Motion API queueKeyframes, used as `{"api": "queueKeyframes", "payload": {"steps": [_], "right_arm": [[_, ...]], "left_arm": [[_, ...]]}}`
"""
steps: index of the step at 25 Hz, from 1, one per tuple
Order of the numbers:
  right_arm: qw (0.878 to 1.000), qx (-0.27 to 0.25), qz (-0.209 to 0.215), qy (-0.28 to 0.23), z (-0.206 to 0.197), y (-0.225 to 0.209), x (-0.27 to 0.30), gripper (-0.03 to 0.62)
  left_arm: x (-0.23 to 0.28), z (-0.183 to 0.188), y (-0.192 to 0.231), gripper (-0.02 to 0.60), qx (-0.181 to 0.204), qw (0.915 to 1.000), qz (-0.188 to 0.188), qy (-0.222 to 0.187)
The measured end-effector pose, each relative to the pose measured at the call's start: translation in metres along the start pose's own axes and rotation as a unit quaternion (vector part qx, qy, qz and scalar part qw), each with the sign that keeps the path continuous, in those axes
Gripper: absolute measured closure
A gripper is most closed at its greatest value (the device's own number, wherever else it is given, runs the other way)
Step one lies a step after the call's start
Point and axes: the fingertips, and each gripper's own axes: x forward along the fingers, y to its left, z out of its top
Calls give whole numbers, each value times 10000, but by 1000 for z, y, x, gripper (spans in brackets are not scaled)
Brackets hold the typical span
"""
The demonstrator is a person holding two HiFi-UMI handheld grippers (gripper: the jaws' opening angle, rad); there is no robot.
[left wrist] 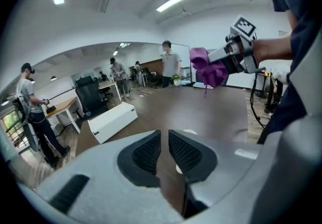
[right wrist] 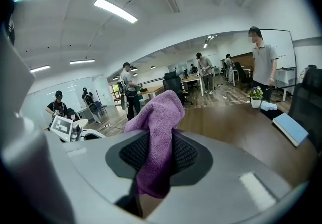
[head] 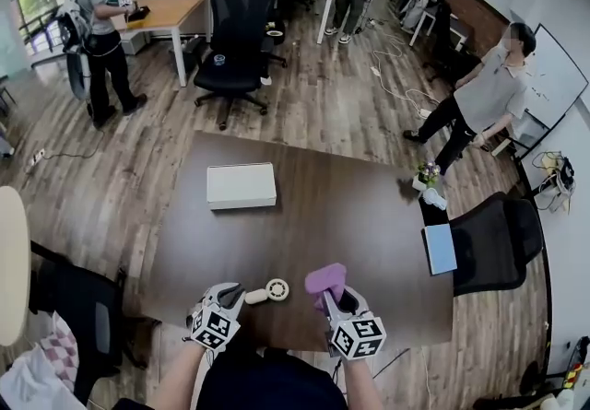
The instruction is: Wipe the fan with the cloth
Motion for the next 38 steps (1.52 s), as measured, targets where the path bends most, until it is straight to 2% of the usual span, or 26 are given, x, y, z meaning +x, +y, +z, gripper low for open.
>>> {"api": "queueKeyframes", "payload": {"steps": [4, 6, 9, 12, 19, 21, 23, 26, 28, 29, 31, 33, 35, 38], "right_arm": [[9997, 56, 17, 257, -21, 4, 15, 476], [9991, 88, 21, 418, -33, 6, 24, 476], [9978, 91, 67, 659, -51, 13, 39, 476], [9957, 16, 183, 908, -71, 24, 54, 476], [9882, 166, 752, 1321, -108, 59, 98, 474], [9826, -110, 947, 1594, -119, 71, 109, 473], [9703, -859, 1036, 2010, -134, 80, 117, 471], [9341, -2120, 1085, 2661, -163, 82, 128, 468], [9112, -2585, 1155, 2993, -179, 81, 134, 465], [9042, -2706, 1160, 3095, -184, 81, 137, 461], [8981, -2802, 1106, 3204, -190, 79, 144, 437], [8979, -2787, 1063, 3238, -193, 75, 150, 414], [9003, -2772, 1035, 3192, -190, 72, 151, 366], [9078, -2717, 976, 3043, -181, 67, 146, 344]], "left_arm": [[31, -40, -21, 450, 197, 9955, -642, 666], [47, -60, -32, 398, 310, 9898, -957, 1013], [62, -90, -42, 359, 363, 9812, -1273, 1405], [68, -110, -48, 328, 339, 9775, -1417, 1528], [83, -131, -51, 325, 249, 9718, -1633, 1680], [86, -133, -51, 330, 171, 9719, -1631, 1686], [88, -133, -50, 331, 176, 9724, -1617, 1671], [93, -132, -49, 345, 213, 9718, -1650, 1671], [95, -133, -49, 359, 230, 9713, -1665, 1683], [95, -133, -48, 368, 223, 9712, -1662, 1691], [95, -135, -46, 399, 199, 9713, -1643, 1710], [96, -135, -46, 408, 183, 9712, -1631, 1729], [97, -135, -46, 408, 158, 9712, -1630, 1733], [97, -136, -47, 408, 143, 9713, -1627, 1729]]}}
